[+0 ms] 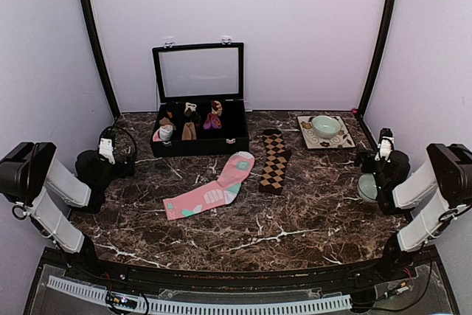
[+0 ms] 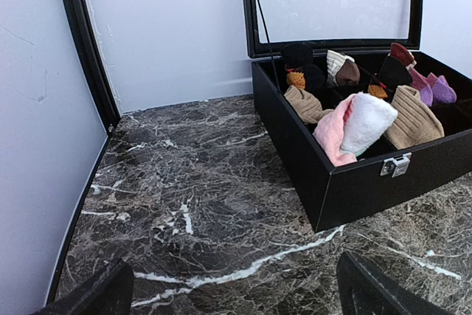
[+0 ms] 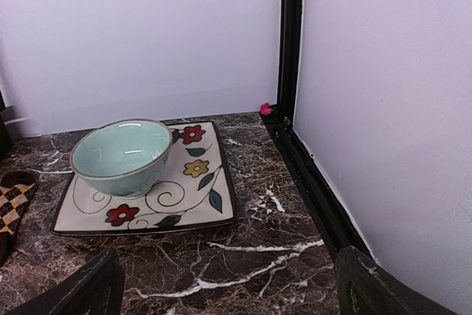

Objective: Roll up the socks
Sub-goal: Adjust the sock at the center of the board.

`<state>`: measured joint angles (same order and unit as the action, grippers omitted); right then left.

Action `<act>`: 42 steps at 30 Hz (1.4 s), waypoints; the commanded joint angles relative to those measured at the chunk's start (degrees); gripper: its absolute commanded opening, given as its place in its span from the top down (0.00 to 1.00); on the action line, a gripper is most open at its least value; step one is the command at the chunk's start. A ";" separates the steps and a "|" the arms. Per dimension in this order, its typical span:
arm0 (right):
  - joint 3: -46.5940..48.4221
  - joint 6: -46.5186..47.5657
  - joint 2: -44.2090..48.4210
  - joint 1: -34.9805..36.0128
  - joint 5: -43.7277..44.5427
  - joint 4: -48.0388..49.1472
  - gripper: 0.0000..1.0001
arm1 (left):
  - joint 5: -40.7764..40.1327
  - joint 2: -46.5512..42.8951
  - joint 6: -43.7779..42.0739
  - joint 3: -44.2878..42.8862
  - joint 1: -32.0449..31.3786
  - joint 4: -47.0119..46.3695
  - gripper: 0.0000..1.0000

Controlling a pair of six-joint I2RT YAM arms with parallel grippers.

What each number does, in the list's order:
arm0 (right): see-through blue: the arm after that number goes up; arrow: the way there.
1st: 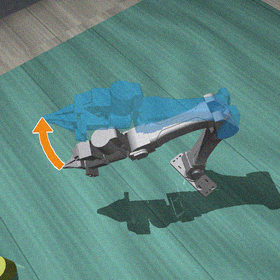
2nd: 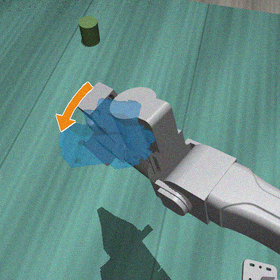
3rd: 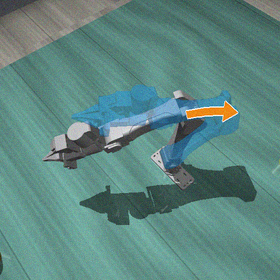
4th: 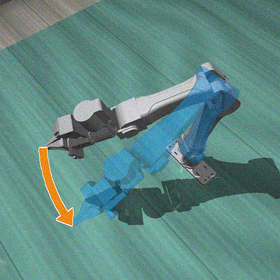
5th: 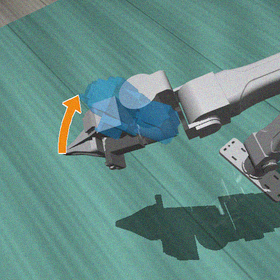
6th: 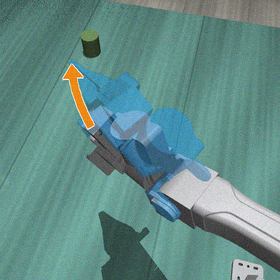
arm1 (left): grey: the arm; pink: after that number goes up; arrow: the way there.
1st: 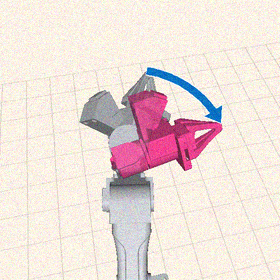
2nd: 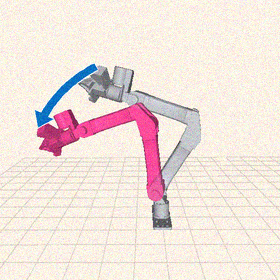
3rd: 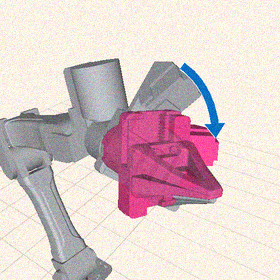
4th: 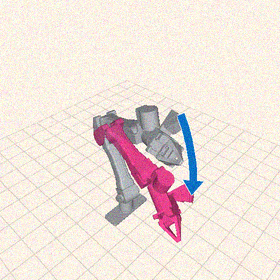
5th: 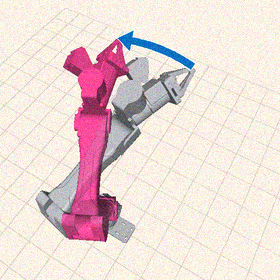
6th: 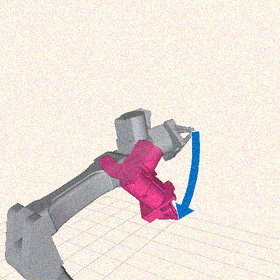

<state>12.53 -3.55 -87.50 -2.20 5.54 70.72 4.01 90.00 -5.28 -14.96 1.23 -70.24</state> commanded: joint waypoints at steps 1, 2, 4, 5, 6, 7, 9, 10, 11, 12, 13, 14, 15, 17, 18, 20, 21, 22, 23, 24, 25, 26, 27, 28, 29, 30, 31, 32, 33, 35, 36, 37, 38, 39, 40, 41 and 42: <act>0.31 -0.62 -0.13 -0.09 0.19 3.02 0.00 | -0.03 -0.09 0.62 -0.50 0.27 -1.79 0.01; 0.45 -1.41 0.39 -0.09 1.94 2.83 0.00 | -0.05 -0.06 0.63 -0.58 0.28 -1.68 0.01; 2.89 -4.43 3.69 -0.15 9.60 -5.80 0.00 | 0.15 -0.04 0.62 -0.63 0.31 -1.58 0.01; 4.74 -5.41 5.18 -0.16 12.14 -10.65 0.00 | 0.32 -0.20 0.49 -0.48 0.34 -1.89 0.01; 7.19 -5.70 6.12 -0.22 13.83 -16.67 0.00 | 1.19 -0.66 0.10 -0.75 0.35 -1.28 0.01; 9.46 -5.45 7.10 -0.27 14.46 -21.84 0.00 | 1.79 -1.64 -0.13 -1.80 0.27 1.51 0.01; 11.93 -4.93 8.41 -0.29 14.55 -26.98 0.00 | 0.49 -4.34 0.30 -7.38 0.35 13.18 0.01; 12.45 -5.24 9.63 -0.27 14.03 -28.72 0.00 | -0.26 -5.01 0.71 -11.60 0.35 20.84 0.01; 12.73 -4.86 11.01 -0.26 12.88 -29.48 0.00 | 0.52 -5.38 0.26 -15.52 0.35 29.52 0.01; 13.38 -3.95 12.43 -0.30 10.86 -30.67 0.00 | 2.10 -5.62 -2.14 -18.48 0.34 34.64 0.02; 14.10 -5.52 13.72 -0.31 10.09 -32.35 0.00 | 3.38 -5.88 -4.03 -20.64 0.35 37.88 0.02; 15.00 -11.01 14.47 -0.29 11.85 -33.87 0.00 | 4.54 -6.29 -5.54 -22.15 0.35 41.33 0.02; 16.02 -18.53 14.92 -0.28 14.84 -35.65 0.00 | 6.26 -6.70 -7.98 -23.87 0.35 45.57 0.01; 20.95 -27.60 16.34 -0.60 11.86 -46.72 0.00 | 10.90 -7.26 -12.33 -27.31 0.28 54.59 0.02; 22.31 -27.26 16.31 -0.66 6.03 -47.73 0.00 | 12.82 -7.43 -13.59 -28.83 0.28 58.03 0.03; 24.05 -26.74 14.58 -0.10 -5.36 -45.84 0.00 | 17.82 -7.55 -17.06 -31.42 0.28 64.83 0.06; 25.65 -26.37 13.42 1.58 -6.70 -46.80 0.00 | 19.98 -7.48 -17.75 -32.20 0.22 67.02 0.06; 27.78 -24.97 12.45 4.46 -4.43 -49.67 0.00 | 21.65 -7.33 -18.91 -32.98 0.02 68.84 0.07; 29.70 -23.54 11.06 9.38 -1.04 -51.74 0.00 | 23.02 -7.04 -20.32 -33.55 -0.25 70.74 0.08; 31.02 -22.35 10.38 11.90 1.13 -52.57 0.00 | 23.86 -6.77 -21.48 -33.89 -0.79 72.38 0.09; 32.05 -21.76 8.66 16.33 2.88 -52.95 0.00 | 24.06 -6.50 -22.82 -34.10 -1.71 73.88 0.10; 33.20 -21.09 7.15 19.99 4.29 -53.41 0.00 | 24.03 -6.35 -24.55 -34.05 -2.86 75.26 0.11; 34.52 -20.55 5.65 23.37 5.64 -54.05 0.01 | 23.88 -6.29 -26.18 -33.88 -4.15 76.55 0.11; 36.25 -20.14 3.85 26.54 6.63 -54.39 0.02 | 23.56 -6.39 -27.95 -33.45 -5.69 77.47 0.11; 37.83 -20.02 1.99 29.65 7.11 -54.94 0.03 | 23.06 -6.64 -29.42 -32.87 -7.69 78.18 0.11; 39.64 -20.29 -0.24 32.33 7.26 -55.90 0.04 | 22.95 -6.78 -30.79 -32.33 -8.88 78.46 0.11; 41.15 -20.19 -2.60 35.24 7.06 -55.99 0.05 | 23.20 -6.84 -31.73 -32.01 -9.92 79.00 0.11; 43.09 -19.92 -5.04 37.96 7.53 -56.46 0.07 | 23.86 -6.66 -32.23 -31.90 -10.56 79.32 0.11; 44.82 -19.65 -8.52 41.26 8.16 -57.07 0.08 | 24.37 -6.31 -32.62 -32.24 -11.02 79.47 0.12; 48.67 -19.28 -13.05 45.41 8.68 -58.20 0.11 | 24.56 -5.04 -32.84 -32.84 -11.87 79.33 0.16; 50.05 -19.55 -15.27 46.83 8.27 -58.43 0.12 | 24.65 -4.36 -32.95 -33.12 -12.14 79.40 0.19; 51.42 -20.06 -17.17 48.06 7.29 -58.17 0.14 | 24.97 -3.84 -33.32 -33.27 -12.34 79.50 0.21; 52.71 -20.79 -19.28 48.79 5.71 -58.09 0.15 | 25.09 -3.38 -33.71 -33.05 -12.70 79.24 0.23; 54.56 -21.86 -21.28 49.27 4.23 -58.20 0.17 | 24.73 -3.15 -34.22 -32.51 -13.17 78.69 0.24; 56.57 -22.81 -22.84 49.75 3.16 -58.49 0.19 | 23.23 -2.95 -34.89 -31.85 -14.34 77.87 0.24; 57.58 -23.46 -24.31 50.13 2.33 -58.57 0.20 | 21.85 -2.86 -35.77 -31.21 -15.35 77.07 0.24; 58.40 -24.04 -25.49 50.35 1.73 -58.59 0.22 | 20.61 -2.73 -36.68 -30.57 -16.36 76.55 0.25</act>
<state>66.46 -24.75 -109.60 47.81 9.93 12.45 26.98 87.02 -37.80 -47.46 -11.86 6.87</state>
